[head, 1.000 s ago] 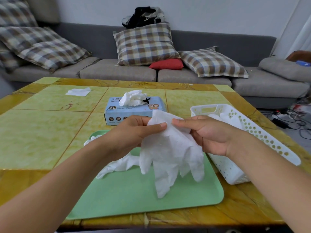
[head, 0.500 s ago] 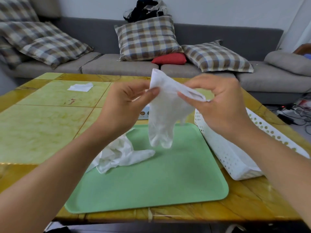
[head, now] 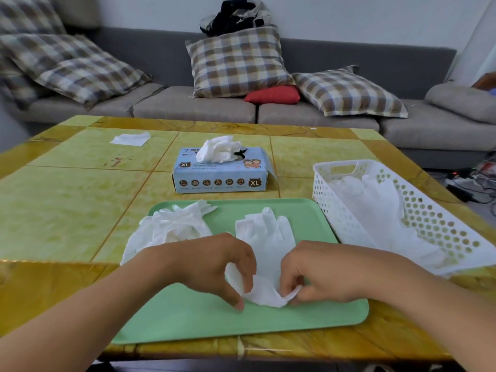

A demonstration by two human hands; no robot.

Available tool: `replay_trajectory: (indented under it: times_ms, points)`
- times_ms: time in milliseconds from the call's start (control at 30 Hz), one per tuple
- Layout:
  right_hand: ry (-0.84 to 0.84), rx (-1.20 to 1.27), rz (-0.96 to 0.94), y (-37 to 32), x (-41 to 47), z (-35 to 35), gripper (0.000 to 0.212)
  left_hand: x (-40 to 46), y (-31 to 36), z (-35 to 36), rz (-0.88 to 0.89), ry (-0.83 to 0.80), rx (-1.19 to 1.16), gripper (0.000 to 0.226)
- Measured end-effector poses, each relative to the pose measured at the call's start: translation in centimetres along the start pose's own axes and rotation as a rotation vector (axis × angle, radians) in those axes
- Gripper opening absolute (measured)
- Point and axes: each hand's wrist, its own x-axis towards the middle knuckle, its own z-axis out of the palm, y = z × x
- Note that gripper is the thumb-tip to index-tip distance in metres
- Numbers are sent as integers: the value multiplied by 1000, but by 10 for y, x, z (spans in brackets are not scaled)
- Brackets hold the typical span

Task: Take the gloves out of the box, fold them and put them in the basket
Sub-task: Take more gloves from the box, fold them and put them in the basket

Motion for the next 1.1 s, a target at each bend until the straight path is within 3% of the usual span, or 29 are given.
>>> replay_trajectory:
  times_ms: [100,233,267,400,467,567,667,800,967,1033,1100]
  points:
    - [-54,-89,18,-9,-3,1,19,-3,4,-3,-12,-81,1,20]
    - [-147,121,65,-12,-5,-10,35,-6,9,-5,-47,-143,-41,16]
    - [-56,200,74,-10,-1,-11,34,-6,10,-5,-36,-155,-38,17]
    - [584,317,215,18,47,-20,18,-10,16,-3,-48,-231,-27,26]
    - [592,297,331,25,74,-30,25,-11,17,-3,-63,-247,-39,28]
    - [378,209,411,25,106,-40,33,-12,16,-1,-62,-237,-54,26]
    - [284,228,435,21,118,-47,24,-14,13,1,-78,-199,-92,23]
    - [558,536,337,29,110,-40,21,-13,11,2,-79,-146,-103,17]
    - [667,812,334,30,111,-17,43,-5,12,2,-86,-146,-105,12]
    - [771,725,383,32,116,-15,44,-4,10,2,-85,-148,-103,13]
    - [879,479,364,29,118,-19,30,-5,9,3,-81,-136,-104,14]
